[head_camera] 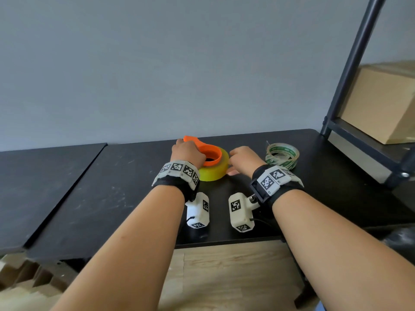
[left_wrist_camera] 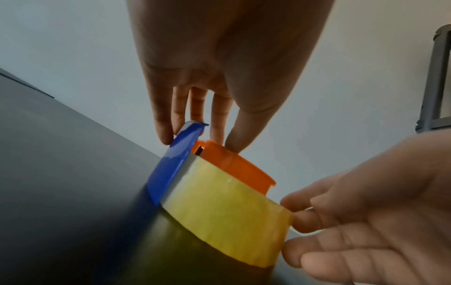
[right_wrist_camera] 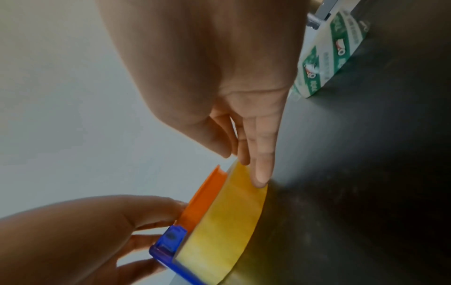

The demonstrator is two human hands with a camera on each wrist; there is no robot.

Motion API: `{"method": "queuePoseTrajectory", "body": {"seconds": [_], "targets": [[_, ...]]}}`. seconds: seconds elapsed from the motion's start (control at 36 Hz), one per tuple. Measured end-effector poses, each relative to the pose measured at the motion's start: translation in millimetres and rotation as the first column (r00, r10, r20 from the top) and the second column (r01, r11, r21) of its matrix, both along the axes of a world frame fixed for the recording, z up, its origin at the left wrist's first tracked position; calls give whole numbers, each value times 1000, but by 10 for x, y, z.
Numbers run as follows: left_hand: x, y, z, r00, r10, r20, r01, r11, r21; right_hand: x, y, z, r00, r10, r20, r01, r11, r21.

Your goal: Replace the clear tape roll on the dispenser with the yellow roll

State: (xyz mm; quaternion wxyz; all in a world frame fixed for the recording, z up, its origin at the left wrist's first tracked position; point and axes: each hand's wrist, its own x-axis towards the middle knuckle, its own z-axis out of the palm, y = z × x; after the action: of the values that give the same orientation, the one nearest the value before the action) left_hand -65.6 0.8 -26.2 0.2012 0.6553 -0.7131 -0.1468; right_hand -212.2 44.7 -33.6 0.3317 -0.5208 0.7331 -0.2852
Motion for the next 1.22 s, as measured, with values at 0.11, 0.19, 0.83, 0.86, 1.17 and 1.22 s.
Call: {"method": "queuePoseTrajectory", "body": {"seconds": [0.11, 0.19, 0.83, 0.86, 1.17, 1.22], "targets": [[94, -28, 8, 1000, 4, -11, -4, 1000, -10, 98, -27, -33, 996, 17, -89, -19, 1000, -16], [159, -49, -4, 1000, -7, -19, 7, 1000, -18, 165, -5, -20, 999, -5, -52, 3, 999, -47], [-263, 131, -50, 983, -17, 182, 39, 992, -120, -387, 201, -12, 839, -230, -492, 269, 963, 9], [-262, 136, -46, 983, -16, 185, 39, 992, -120, -384, 197, -20, 835, -220, -505, 262, 965, 13], [-213, 192, 25, 977, -33, 210, 50, 996, -76, -136, 66, -10, 863, 32, -505, 5, 997, 71], [-178, 210, 47, 975, -35, 218, 48, 997, -56, -100, 86, -44, 854, 66, -516, -40, 997, 61]]}}
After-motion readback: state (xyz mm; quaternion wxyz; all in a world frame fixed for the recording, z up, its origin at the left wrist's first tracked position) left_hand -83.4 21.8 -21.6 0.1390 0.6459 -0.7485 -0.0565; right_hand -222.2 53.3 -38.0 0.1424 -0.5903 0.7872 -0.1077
